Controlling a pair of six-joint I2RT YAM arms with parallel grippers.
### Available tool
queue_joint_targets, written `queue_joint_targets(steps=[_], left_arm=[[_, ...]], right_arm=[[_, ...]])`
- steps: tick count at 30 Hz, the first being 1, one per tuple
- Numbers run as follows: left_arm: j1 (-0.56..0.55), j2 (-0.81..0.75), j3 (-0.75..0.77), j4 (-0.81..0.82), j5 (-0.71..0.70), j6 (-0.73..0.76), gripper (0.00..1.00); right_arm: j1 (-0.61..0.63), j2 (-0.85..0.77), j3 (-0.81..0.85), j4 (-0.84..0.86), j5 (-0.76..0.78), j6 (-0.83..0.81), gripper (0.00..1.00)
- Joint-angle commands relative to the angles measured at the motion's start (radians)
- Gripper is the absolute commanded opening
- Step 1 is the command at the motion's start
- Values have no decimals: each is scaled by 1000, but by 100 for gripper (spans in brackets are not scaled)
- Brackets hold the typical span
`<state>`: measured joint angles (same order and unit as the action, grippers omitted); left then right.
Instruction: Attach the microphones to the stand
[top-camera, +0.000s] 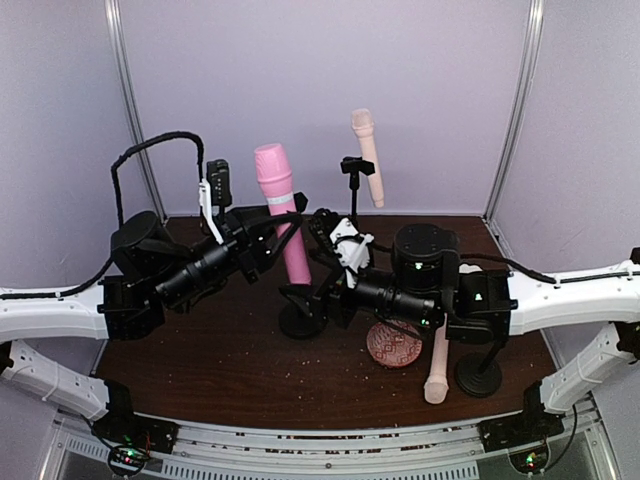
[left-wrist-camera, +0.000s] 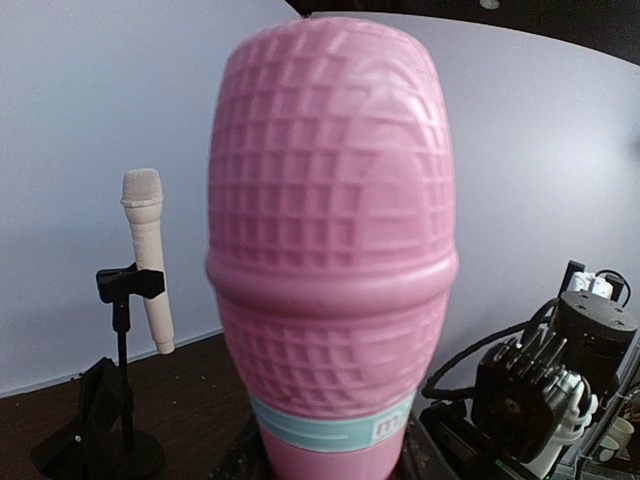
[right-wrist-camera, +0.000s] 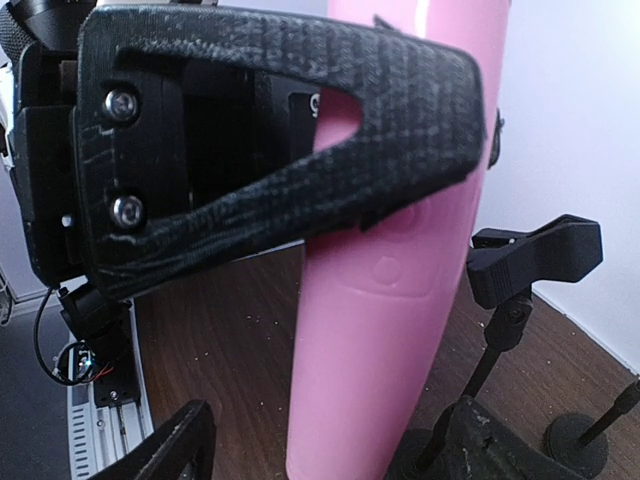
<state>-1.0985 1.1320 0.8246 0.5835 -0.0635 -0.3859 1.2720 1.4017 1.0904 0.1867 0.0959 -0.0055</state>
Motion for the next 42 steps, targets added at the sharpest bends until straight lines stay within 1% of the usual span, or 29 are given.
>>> queue_joint_targets(steps=[1,5,11,14,16,18,20,22,24,25,27,29,33,42], left_arm=[[6,-2,-1,103,50,-33,0],[6,11,7,108,107,-33,0],[6,8,6,110,109,-26,0],[6,9,7,109,124,-2,0],[6,10,5,115,178,47,0],[6,10,14,108,263,92,0],[6,16,38,69,344,123,0],[8,26,69,12,414,137,0],[8,37,93,-13,471,150,0],[8,43,98,-10,493,152,0],[7,47,90,19,525,152,0],[8,46,76,53,534,148,0],[8,34,71,56,526,150,0],[18,42,67,107,550,88,0]], right_arm=[[5,22,48,13,14,-23,79],[5,23,48,14,7,-19,77],[4,13,32,12,3,-11,69],[4,6,27,12,-27,-5,69],[3,-4,19,15,-87,-4,70],[2,-18,8,12,-117,5,71],[-3,-37,-5,12,-157,7,70],[-6,-53,-17,12,-181,13,69],[-6,-69,-26,9,-207,17,64],[-7,-76,-31,8,-219,19,62],[-6,-86,-43,9,-227,26,61],[-6,-94,-58,21,-227,40,62],[-6,-110,-94,55,-225,60,63],[-6,-88,-94,66,-241,62,55]])
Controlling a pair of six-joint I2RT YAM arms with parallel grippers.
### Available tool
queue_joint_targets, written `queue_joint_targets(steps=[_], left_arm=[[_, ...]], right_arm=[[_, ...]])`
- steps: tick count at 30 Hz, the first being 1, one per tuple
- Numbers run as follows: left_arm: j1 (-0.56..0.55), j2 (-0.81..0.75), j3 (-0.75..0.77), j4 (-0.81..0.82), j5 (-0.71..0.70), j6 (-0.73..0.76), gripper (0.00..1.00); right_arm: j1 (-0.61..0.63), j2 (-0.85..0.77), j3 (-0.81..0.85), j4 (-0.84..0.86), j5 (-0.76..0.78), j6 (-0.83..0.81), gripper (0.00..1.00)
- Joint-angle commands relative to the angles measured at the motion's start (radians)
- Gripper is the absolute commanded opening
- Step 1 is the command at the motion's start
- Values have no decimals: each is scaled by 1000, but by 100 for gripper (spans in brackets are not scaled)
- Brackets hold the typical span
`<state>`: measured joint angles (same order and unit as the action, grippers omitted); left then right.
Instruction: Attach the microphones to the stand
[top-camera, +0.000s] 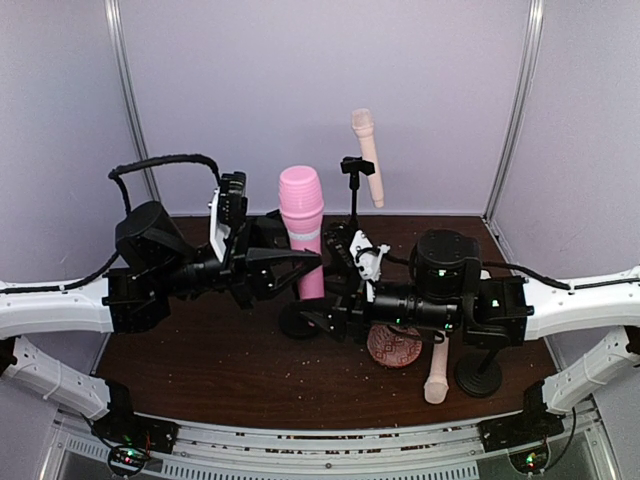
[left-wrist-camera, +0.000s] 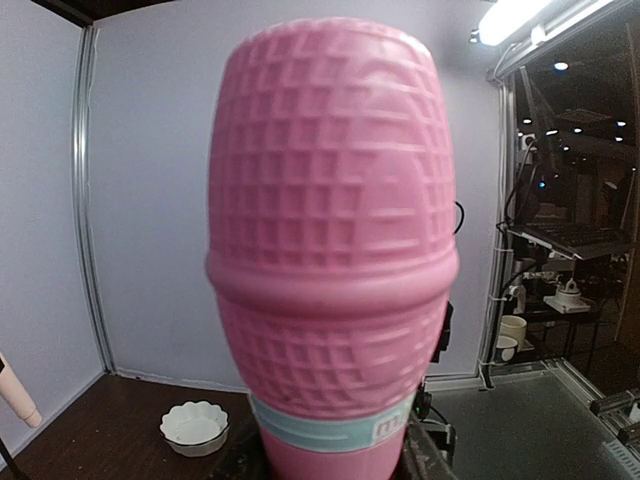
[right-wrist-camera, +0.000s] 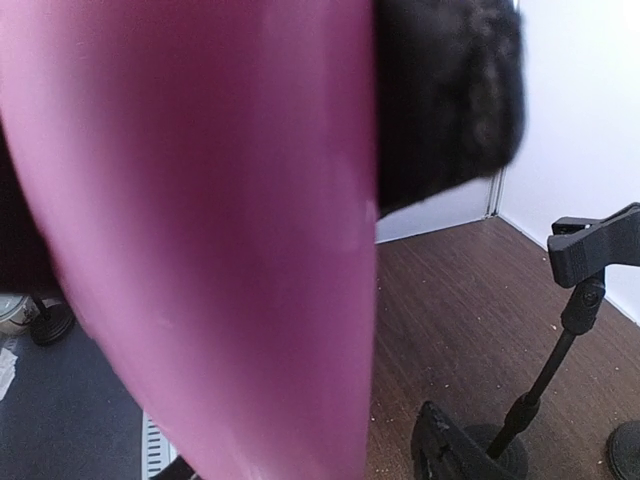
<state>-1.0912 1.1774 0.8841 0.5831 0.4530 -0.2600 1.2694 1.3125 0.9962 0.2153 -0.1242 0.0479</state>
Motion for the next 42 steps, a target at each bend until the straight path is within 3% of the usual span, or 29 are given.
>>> queue_joint_targets(steps=[1,11,16,20,22,26,29,35,42], left_arm=[[13,-1,7,116,38,-51,0],[29,21,8,162,72,-105,0],[31,30,15,148,70,-109,0],[31,20,44,45,37,-35,38],[31,4,47,-10,-10,17,52],[31,-24,60,-106,-107,114,70],[31,-52,79,-168,-155,180,74],[42,-142,112,-332,-436,388,89],[121,-120,287,-665,-402,528,94]], right_arm=[[-4,2,-1,41,-24,9,54],[-4,8,-4,47,-27,12,50],[-9,-6,-1,40,-39,7,26],[-15,-19,-10,31,-41,15,14],[-21,-31,-21,28,-39,21,13],[-25,-58,-55,23,-17,28,11],[-26,-87,-80,-9,23,26,8],[-34,-188,-151,-65,124,21,5],[-81,-320,-130,-286,174,-8,4]])
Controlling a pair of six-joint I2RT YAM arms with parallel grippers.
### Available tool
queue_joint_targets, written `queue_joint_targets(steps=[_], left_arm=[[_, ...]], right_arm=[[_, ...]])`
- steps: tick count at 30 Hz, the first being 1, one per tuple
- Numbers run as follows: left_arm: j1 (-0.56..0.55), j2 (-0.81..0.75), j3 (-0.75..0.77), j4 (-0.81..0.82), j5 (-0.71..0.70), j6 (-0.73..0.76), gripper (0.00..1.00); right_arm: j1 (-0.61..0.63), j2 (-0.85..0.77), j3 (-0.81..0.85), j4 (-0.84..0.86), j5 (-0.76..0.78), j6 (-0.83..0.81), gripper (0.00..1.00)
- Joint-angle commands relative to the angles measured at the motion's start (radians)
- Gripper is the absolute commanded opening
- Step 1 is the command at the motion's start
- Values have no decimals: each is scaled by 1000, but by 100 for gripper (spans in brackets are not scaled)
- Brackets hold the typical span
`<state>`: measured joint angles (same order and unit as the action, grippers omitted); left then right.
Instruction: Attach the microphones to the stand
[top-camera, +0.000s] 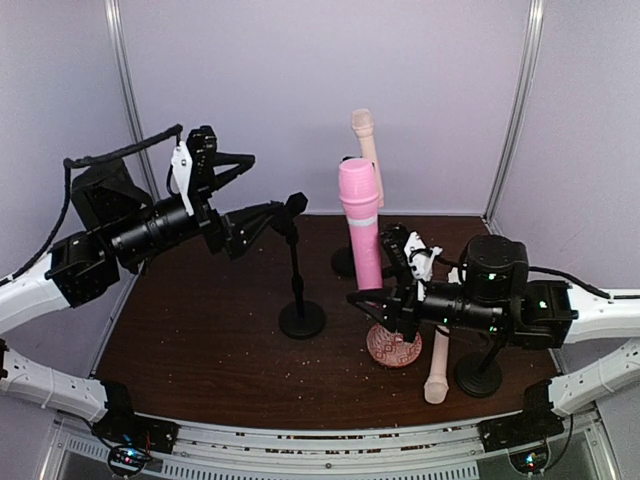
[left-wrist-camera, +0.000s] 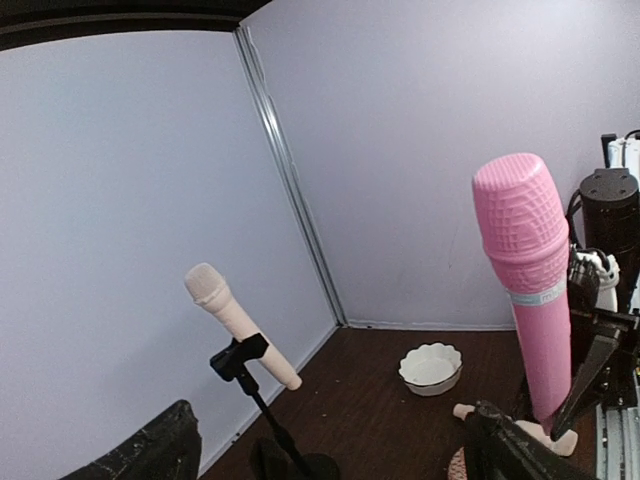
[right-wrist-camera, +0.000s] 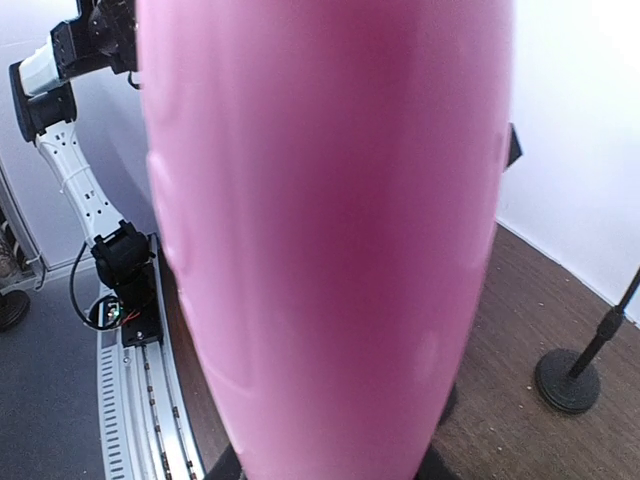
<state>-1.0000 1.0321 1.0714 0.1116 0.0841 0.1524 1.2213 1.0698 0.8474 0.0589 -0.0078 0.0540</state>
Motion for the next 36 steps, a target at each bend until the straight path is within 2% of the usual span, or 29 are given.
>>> queue_joint_targets(steps=[1,5,7,9,12,14,18,26,36], left_arm=[[42,39,120,-207,-34,105,94],[164,126,207,-317,37,-13,95],[262,150,197,-335,148,-75,95],[307,152,152,-325,227,-89,93],[317,158,128,-393,273,-46,85],[317,171,137,-449,273,-45,83],[317,159,73,-361,261,-87,85],[317,270,141,-336,300,-130,83],[319,305,140,-286,294,-133,82]], right_arm=[[-48,-89,29,-161,58,-20,3],[-129,-122,48,-229,38,-27,2],[-167,-129,47,-237,9,-23,2],[-189,-132,41,-235,3,-24,2],[-209,-131,16,-212,-2,-22,2],[-222,-121,2,-191,-15,-15,1],[-241,-95,-3,-175,-39,-13,2],[-281,-49,1,-131,-113,6,2],[-292,-65,-26,-122,-109,14,2]])
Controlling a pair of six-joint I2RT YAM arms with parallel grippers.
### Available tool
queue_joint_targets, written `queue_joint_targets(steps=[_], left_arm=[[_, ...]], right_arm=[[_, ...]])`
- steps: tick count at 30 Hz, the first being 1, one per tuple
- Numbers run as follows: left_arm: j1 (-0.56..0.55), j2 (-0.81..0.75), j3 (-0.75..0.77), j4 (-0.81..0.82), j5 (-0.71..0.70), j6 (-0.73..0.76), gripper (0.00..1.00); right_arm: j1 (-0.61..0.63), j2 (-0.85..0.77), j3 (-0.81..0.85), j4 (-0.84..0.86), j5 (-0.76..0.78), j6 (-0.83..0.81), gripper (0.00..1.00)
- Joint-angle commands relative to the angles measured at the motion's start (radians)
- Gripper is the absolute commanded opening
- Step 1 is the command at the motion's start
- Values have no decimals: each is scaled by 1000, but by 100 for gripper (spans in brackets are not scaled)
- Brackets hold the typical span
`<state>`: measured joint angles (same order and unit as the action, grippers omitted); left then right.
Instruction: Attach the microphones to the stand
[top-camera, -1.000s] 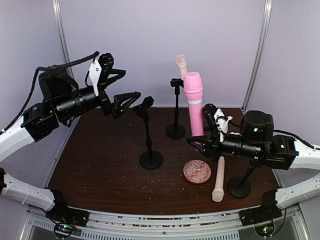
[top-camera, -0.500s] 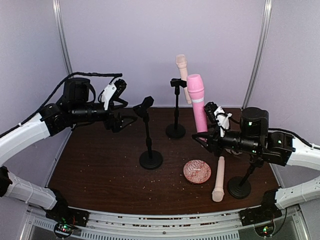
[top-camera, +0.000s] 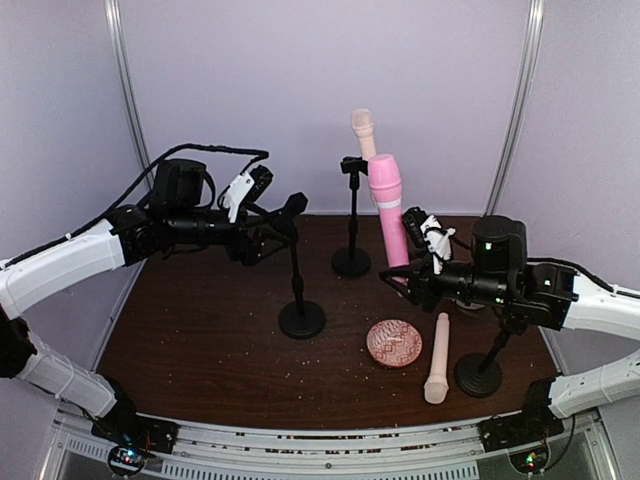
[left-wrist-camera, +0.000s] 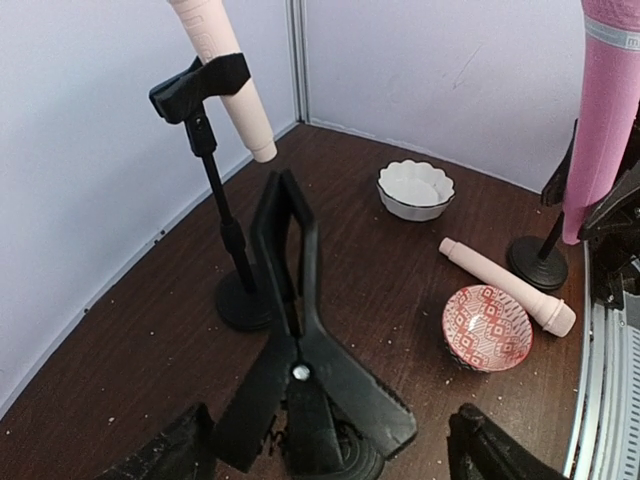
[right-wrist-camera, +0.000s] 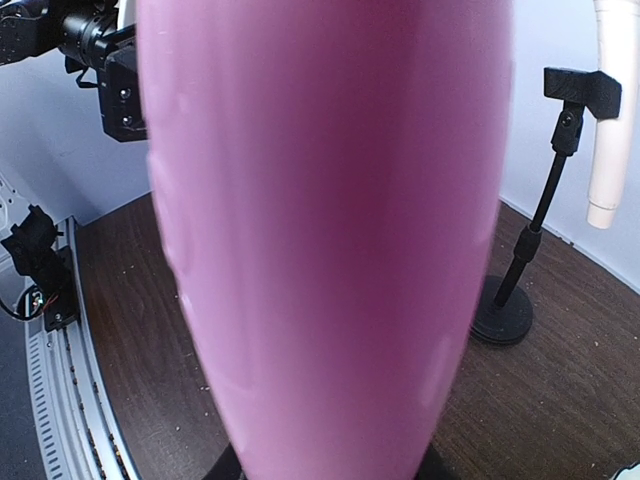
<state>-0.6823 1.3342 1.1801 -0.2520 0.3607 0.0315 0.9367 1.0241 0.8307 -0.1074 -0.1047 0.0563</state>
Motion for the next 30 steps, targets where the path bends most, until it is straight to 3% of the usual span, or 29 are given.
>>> queue_joint_targets(steps=[1,7,12,20,25,30], left_arm=[[1,5,35,83,25,-18,82],[5,60,104,51,20,-31,81],[35,106,141,17,67,-62,66],[38,87,115,6,48,-51,71],[37,94,121,-16,78,-25,56],[38,108,133,-39,122,-1,33]], right_arm=[[-9,-15,-7,46,-14,11,2],[-14,-4,-9,61,-26,22,3],[-17,-10,-16,65,-23,26,3],[-23,0,-14,75,-31,28,3],[-25,2,-11,76,-34,28,4],[-28,-2,-10,71,-28,25,4]])
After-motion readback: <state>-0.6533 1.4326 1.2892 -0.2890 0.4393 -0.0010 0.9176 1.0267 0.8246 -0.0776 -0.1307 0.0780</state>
